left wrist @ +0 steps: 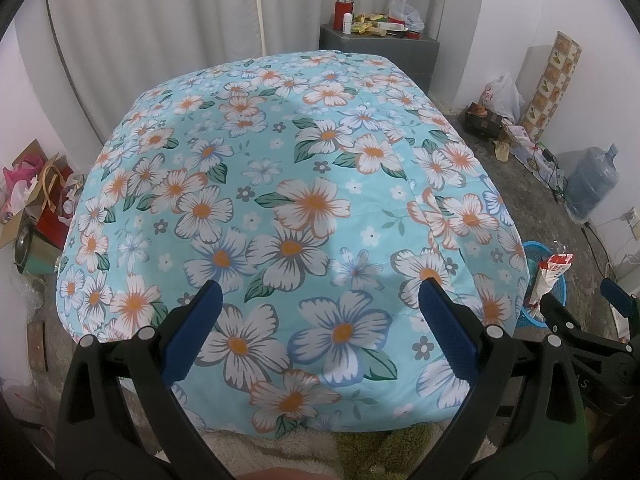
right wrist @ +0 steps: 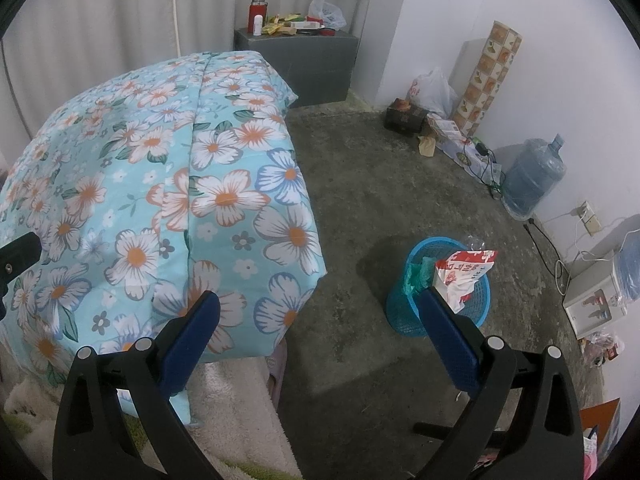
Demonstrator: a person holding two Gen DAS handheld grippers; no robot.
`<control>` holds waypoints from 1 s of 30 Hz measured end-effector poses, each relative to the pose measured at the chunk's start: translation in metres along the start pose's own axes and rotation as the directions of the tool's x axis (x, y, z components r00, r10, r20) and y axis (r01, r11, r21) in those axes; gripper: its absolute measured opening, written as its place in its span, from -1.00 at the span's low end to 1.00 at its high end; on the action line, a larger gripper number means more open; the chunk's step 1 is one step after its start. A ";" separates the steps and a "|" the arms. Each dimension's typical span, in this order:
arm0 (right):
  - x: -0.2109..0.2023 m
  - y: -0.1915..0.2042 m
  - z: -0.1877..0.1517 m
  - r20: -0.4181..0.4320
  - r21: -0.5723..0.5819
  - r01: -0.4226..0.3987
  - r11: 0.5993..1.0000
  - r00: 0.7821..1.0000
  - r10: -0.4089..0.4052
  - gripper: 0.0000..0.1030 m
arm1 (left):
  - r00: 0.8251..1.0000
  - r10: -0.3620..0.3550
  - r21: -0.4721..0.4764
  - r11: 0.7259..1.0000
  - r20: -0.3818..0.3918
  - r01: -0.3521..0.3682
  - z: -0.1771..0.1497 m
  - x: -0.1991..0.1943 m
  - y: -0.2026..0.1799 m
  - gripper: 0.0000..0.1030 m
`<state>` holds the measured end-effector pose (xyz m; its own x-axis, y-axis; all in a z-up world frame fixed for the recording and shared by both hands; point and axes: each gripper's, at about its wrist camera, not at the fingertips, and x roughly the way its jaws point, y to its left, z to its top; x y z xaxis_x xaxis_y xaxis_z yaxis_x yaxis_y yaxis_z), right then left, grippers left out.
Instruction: Collect trash
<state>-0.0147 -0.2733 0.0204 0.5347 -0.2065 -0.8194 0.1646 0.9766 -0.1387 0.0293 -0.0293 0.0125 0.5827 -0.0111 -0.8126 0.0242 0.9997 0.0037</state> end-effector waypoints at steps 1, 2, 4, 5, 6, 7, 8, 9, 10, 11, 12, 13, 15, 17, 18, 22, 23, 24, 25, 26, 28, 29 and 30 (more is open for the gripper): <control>0.000 0.000 0.000 0.000 0.000 0.000 1.000 1.000 0.000 0.88 | 1.000 0.000 0.000 1.000 -0.001 0.000 0.000 0.000 0.000 0.83; 0.000 0.000 0.000 -0.001 0.001 -0.001 1.000 1.000 0.001 0.88 | 1.000 0.000 0.001 1.000 -0.001 0.000 0.000 0.000 0.000 0.83; 0.000 0.000 0.000 -0.001 0.001 0.000 1.000 1.000 0.000 0.88 | 1.000 0.000 -0.001 1.000 0.000 0.000 0.000 0.000 0.000 0.83; 0.000 0.000 0.000 -0.001 0.001 0.001 1.000 1.000 -0.001 0.88 | 1.000 0.000 -0.001 1.000 0.000 0.000 0.000 0.000 0.000 0.83; 0.000 0.000 0.000 0.000 0.001 0.000 1.000 1.000 0.000 0.88 | 1.000 0.000 -0.001 1.000 0.001 0.000 0.000 0.000 0.000 0.83; 0.000 0.000 0.000 -0.001 0.001 0.000 1.000 1.000 0.000 0.88 | 1.000 0.000 0.000 1.000 0.001 0.000 0.000 0.000 0.000 0.83; 0.000 0.000 0.000 -0.001 0.001 -0.001 1.000 1.000 0.001 0.88 | 1.000 0.000 0.001 1.000 0.000 0.000 0.000 0.000 0.000 0.83; 0.000 0.000 0.000 -0.001 0.001 -0.001 1.000 1.000 0.001 0.88 | 1.000 0.001 0.000 1.000 0.000 -0.001 0.000 0.000 0.001 0.83; 0.000 0.000 0.000 -0.001 0.000 -0.001 1.000 1.000 0.001 0.88 | 1.000 0.000 0.000 1.000 -0.001 0.000 0.000 0.000 0.000 0.83; 0.000 0.001 0.000 -0.001 -0.001 -0.001 1.000 1.000 0.001 0.88 | 1.000 -0.001 0.001 1.000 -0.001 0.001 0.000 0.000 0.000 0.83; 0.000 0.002 0.000 -0.001 -0.001 -0.001 1.000 1.000 0.001 0.88 | 1.000 0.000 0.001 1.000 -0.002 0.000 0.000 0.000 0.000 0.83; 0.000 0.002 0.000 -0.001 -0.002 -0.002 1.000 1.000 0.002 0.88 | 1.000 0.000 0.001 1.000 0.000 0.000 -0.001 0.000 0.000 0.83; 0.000 0.003 0.001 -0.001 -0.004 -0.001 1.000 1.000 0.001 0.88 | 1.000 0.000 0.001 1.000 0.000 0.000 -0.001 0.000 0.000 0.83; 0.000 0.002 0.000 0.000 -0.002 -0.001 1.000 1.000 0.001 0.88 | 1.000 0.000 0.001 1.000 0.000 0.000 -0.001 0.000 0.000 0.83; 0.000 0.002 0.001 0.000 -0.001 -0.001 1.000 1.000 0.001 0.88 | 1.000 0.000 0.000 1.000 0.000 0.000 -0.001 0.001 0.000 0.83; 0.000 0.002 0.000 -0.001 -0.002 -0.003 1.000 1.000 0.003 0.88 | 1.000 0.000 0.000 1.000 0.000 0.000 -0.001 0.001 0.000 0.83; 0.000 0.002 0.000 0.000 -0.003 -0.002 1.000 1.000 0.002 0.88 | 1.000 0.000 0.002 1.000 0.000 0.000 -0.001 0.001 0.001 0.83; 0.000 0.002 0.001 0.001 -0.004 -0.002 1.000 1.000 0.002 0.88 | 1.000 0.000 0.003 1.000 0.000 0.000 -0.001 0.001 0.001 0.83; 0.000 0.002 0.000 0.001 -0.003 -0.003 1.000 1.000 0.003 0.88 | 1.000 0.000 0.003 1.000 0.000 0.000 -0.001 0.001 0.001 0.83; 0.000 0.002 0.000 0.002 -0.004 -0.003 1.000 1.000 0.003 0.88 | 1.000 -0.001 0.003 1.000 0.000 0.001 -0.001 0.001 0.001 0.83; 0.000 0.003 0.000 0.000 -0.003 -0.002 1.000 1.000 0.002 0.88 | 1.000 0.000 0.004 1.000 0.000 0.000 -0.001 0.001 0.001 0.83; 0.000 0.003 0.000 0.000 -0.003 -0.003 1.000 1.000 0.003 0.88 | 1.000 -0.001 0.004 1.000 0.000 0.001 -0.001 0.001 0.001 0.83; 0.000 0.003 0.000 0.000 -0.003 -0.004 1.000 1.000 0.004 0.88 | 1.000 -0.001 0.003 1.000 0.000 0.001 -0.001 0.001 0.001 0.83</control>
<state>-0.0141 -0.2702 0.0202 0.5353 -0.2030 -0.8199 0.1606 0.9774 -0.1372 0.0291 -0.0285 0.0110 0.5826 -0.0118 -0.8127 0.0274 0.9996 0.0051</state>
